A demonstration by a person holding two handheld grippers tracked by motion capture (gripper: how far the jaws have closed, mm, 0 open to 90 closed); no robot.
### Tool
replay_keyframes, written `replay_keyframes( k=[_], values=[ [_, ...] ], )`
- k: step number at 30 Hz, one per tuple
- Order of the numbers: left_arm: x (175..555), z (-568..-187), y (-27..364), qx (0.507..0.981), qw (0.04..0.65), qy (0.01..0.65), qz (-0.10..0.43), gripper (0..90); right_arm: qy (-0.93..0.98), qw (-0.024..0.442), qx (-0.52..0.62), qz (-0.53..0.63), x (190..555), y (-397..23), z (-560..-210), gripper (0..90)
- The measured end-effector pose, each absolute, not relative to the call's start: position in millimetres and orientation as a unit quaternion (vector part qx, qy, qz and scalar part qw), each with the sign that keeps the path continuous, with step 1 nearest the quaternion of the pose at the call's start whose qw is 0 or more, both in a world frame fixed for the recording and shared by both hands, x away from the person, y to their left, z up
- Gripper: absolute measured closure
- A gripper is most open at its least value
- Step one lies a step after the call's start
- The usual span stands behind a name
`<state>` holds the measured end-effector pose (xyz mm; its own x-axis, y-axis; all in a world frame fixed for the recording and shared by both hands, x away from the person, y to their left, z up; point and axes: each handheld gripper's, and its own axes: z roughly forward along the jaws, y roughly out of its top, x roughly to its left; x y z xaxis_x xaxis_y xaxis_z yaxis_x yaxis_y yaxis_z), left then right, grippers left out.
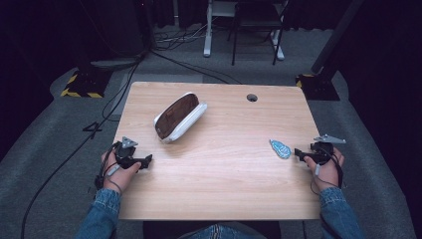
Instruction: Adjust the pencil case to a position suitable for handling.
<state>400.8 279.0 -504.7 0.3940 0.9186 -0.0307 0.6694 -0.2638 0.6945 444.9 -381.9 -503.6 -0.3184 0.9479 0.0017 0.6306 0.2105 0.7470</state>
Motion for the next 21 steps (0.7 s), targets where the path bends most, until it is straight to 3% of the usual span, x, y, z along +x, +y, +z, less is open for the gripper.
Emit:
replay_keyframes(
  k=[21],
  values=[
    [411, -468, 283, 0.733, 0.373, 0.534, 0.196, 24.1, 0.744, 0.237, 0.527, 0.335, 448, -381, -504, 22.3]
  ],
)
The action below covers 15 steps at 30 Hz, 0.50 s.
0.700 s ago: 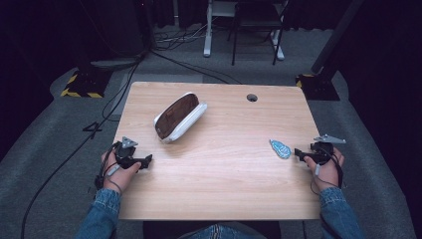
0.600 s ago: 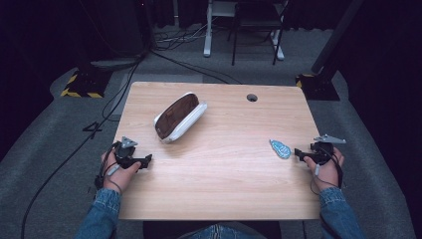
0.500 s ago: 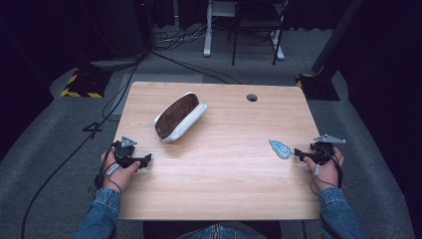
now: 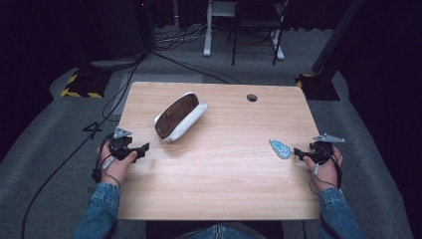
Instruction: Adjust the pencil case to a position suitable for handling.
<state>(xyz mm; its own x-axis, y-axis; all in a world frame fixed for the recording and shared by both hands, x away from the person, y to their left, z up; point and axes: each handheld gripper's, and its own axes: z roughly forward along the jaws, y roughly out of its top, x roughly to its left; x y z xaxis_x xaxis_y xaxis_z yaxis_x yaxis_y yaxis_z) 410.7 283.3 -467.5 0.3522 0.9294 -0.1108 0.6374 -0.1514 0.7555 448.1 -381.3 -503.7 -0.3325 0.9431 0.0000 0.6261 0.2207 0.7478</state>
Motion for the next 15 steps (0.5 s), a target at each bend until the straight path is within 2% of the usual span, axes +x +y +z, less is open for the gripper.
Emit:
replay_keyframes(
  k=[15],
  values=[
    [442, -442, 267, 0.725, 0.412, 0.515, 0.2, 24.8, 0.746, 0.235, 0.526, 0.335, 448, -381, -504, 22.3]
  ],
)
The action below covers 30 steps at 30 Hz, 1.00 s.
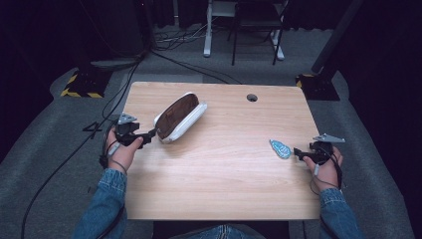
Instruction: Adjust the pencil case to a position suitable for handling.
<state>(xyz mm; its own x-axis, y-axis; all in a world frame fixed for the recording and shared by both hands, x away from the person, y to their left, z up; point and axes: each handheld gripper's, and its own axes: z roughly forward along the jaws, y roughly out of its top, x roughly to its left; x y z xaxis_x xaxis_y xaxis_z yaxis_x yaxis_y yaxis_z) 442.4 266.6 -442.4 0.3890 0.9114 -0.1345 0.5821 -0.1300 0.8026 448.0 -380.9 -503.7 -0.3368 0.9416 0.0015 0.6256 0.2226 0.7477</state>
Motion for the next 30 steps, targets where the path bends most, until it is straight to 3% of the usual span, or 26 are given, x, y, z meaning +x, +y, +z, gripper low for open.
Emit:
replay_keyframes(
  k=[14, 30],
  values=[
    [466, -447, 256, 0.718, 0.429, 0.502, 0.221, 26.2, 0.746, 0.234, 0.525, 0.336, 448, -380, -504, 22.3],
    [493, -454, 249, 0.715, 0.449, 0.5, 0.194, 31.8, 0.746, 0.236, 0.524, 0.336, 449, -379, -504, 22.4]
  ],
)
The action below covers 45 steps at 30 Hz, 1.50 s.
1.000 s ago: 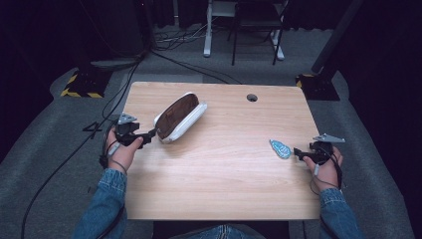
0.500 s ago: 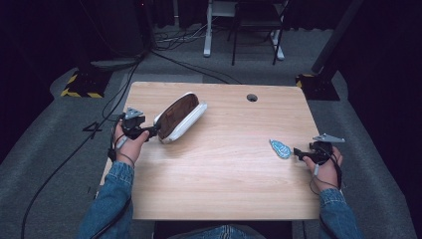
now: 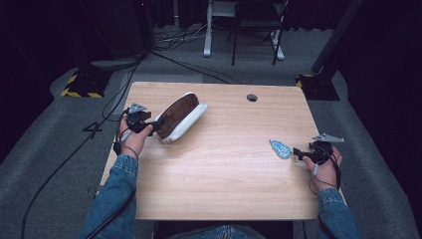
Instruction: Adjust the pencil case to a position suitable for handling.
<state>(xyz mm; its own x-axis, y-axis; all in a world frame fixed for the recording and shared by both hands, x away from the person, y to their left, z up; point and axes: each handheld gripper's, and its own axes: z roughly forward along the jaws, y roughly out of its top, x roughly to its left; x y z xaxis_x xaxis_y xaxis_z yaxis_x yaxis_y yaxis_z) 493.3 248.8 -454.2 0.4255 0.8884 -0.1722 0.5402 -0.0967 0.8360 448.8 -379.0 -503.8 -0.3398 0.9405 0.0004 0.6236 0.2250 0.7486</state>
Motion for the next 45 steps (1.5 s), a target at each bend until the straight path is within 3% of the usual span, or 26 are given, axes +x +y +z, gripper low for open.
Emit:
replay_keyframes(
  k=[4, 7, 8, 11, 14, 28, 45],
  values=[
    [497, -457, 248, 0.717, 0.448, 0.501, 0.186, 37.8, 0.747, 0.236, 0.523, 0.337, 449, -379, -504, 22.5],
    [499, -461, 247, 0.719, 0.449, 0.502, 0.171, 53.4, 0.747, 0.236, 0.523, 0.336, 449, -379, -504, 22.6],
    [499, -462, 246, 0.716, 0.453, 0.505, 0.164, 53.4, 0.747, 0.235, 0.522, 0.337, 449, -379, -504, 22.6],
    [499, -463, 244, 0.721, 0.453, 0.502, 0.151, 71.2, 0.748, 0.235, 0.522, 0.337, 449, -379, -504, 22.8],
    [498, -461, 243, 0.728, 0.44, 0.502, 0.158, 79.0, 0.748, 0.235, 0.521, 0.337, 448, -379, -504, 23.0],
    [496, -461, 246, 0.713, 0.457, 0.511, 0.147, 83.9, 0.748, 0.234, 0.522, 0.337, 448, -377, -504, 23.3],
    [470, -433, 228, 0.724, 0.484, 0.47, 0.144, 84.4, 0.751, 0.233, 0.516, 0.339, 448, -377, -504, 23.4]
  ],
)
